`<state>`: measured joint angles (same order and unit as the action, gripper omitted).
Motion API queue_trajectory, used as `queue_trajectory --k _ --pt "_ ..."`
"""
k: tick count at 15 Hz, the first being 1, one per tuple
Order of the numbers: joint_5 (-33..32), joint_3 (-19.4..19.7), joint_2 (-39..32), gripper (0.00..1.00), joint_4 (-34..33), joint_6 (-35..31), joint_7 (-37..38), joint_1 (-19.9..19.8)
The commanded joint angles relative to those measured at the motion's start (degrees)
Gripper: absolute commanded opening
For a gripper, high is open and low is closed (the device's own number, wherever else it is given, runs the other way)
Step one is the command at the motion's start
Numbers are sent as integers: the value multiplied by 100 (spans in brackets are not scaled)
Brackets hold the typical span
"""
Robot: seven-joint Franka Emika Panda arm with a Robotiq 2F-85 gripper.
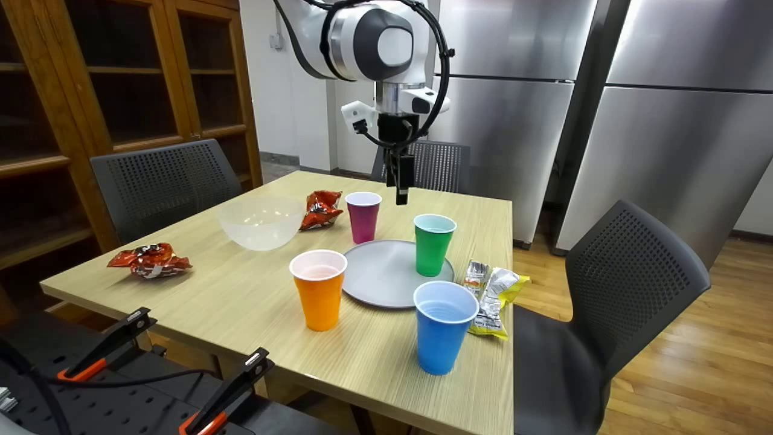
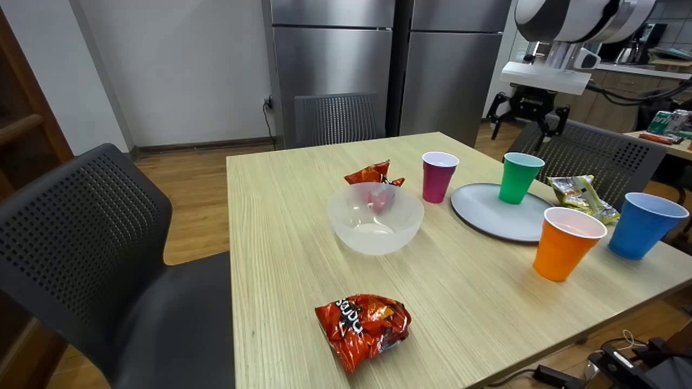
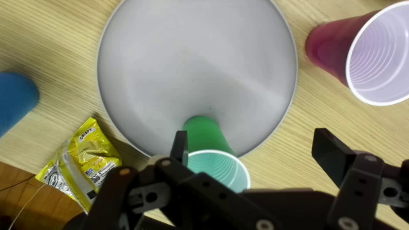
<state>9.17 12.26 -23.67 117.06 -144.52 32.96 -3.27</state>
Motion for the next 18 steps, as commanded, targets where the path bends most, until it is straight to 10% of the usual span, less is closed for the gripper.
queue_trajectory --k 1,18 --pt "30 -187 337 100 329 -128 -117 116" --pt "-138 -231 -948 100 -1101 73 506 656"
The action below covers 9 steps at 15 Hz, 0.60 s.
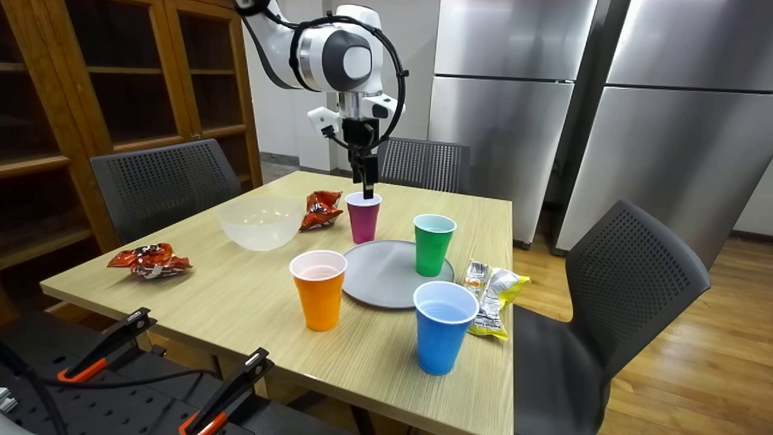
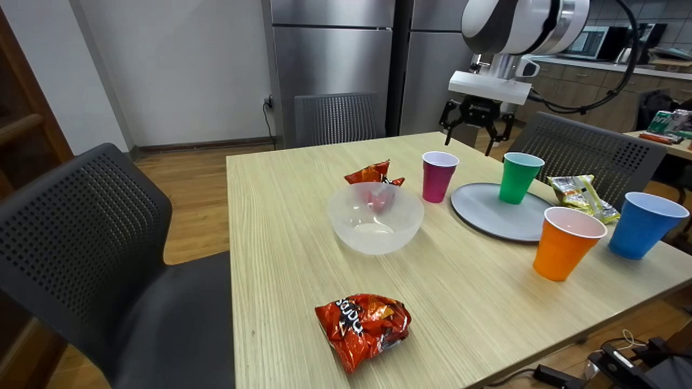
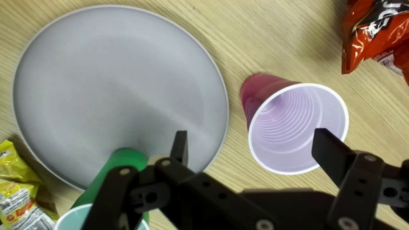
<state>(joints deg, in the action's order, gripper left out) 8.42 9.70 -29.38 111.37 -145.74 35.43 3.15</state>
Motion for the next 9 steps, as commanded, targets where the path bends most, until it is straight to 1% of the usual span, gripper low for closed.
queue_trajectory --k 1,9 --pt "-47 17 -470 100 -651 250 256 1" --pt "-25 64 -1026 100 -1198 450 296 -16"
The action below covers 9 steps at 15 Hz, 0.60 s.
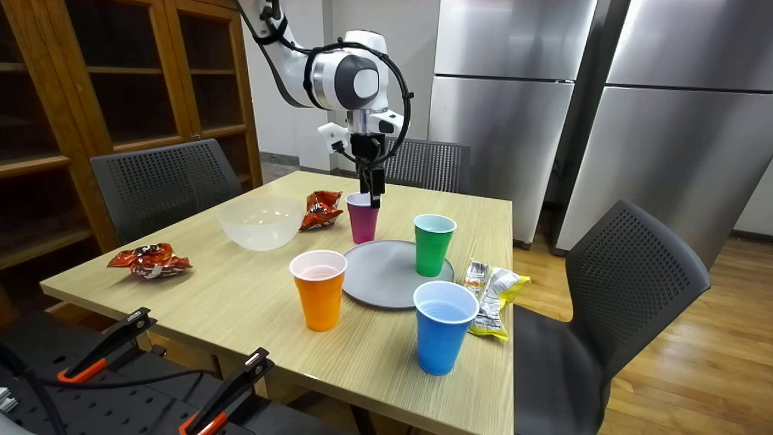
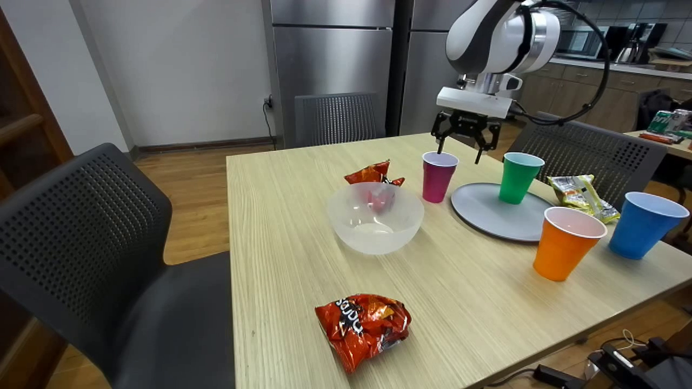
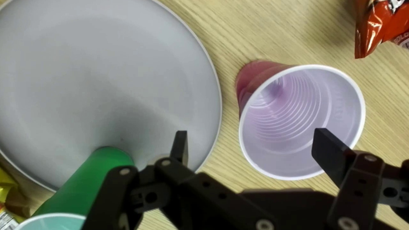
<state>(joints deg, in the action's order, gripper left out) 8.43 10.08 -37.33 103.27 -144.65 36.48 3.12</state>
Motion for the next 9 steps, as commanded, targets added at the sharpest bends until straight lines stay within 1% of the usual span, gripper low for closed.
queue_trajectory --k 1,5,6,7,8,9 --pt "-31 36 -298 100 -445 391 198 -12" --pt "-18 35 -508 100 -648 575 197 -33" --pt "-15 32 -546 75 -687 587 192 -37" --pt "2 19 -561 74 -703 600 184 -46" --pt "2 13 -574 68 -724 618 163 -50" --pt "-11 28 -588 58 -742 615 177 -36"
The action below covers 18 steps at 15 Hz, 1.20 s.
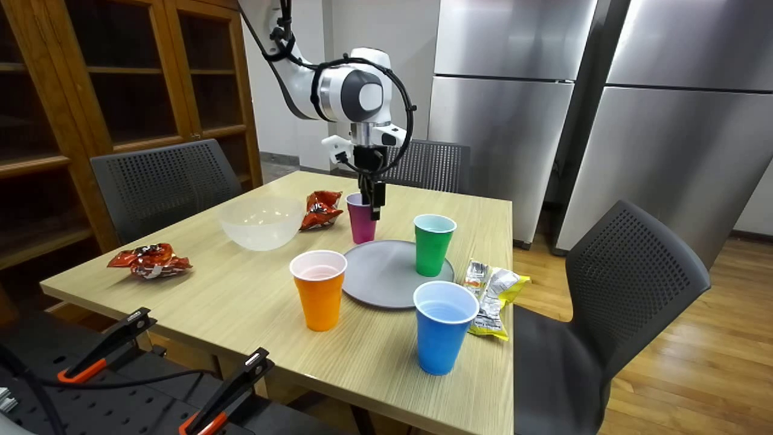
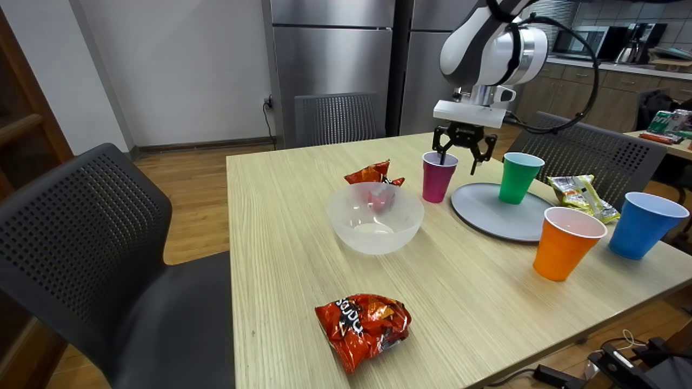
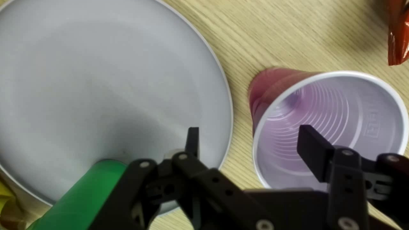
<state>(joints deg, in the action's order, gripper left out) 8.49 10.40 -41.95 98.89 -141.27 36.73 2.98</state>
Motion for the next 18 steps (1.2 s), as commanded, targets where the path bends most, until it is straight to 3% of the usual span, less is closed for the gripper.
queue_trajectory --k 1,8,18 --pt "-14 -9 -132 51 -312 281 142 -23" --pt "-4 -21 -77 0 -245 248 115 -25" --pt "127 -142 416 1 306 -175 -32 -38"
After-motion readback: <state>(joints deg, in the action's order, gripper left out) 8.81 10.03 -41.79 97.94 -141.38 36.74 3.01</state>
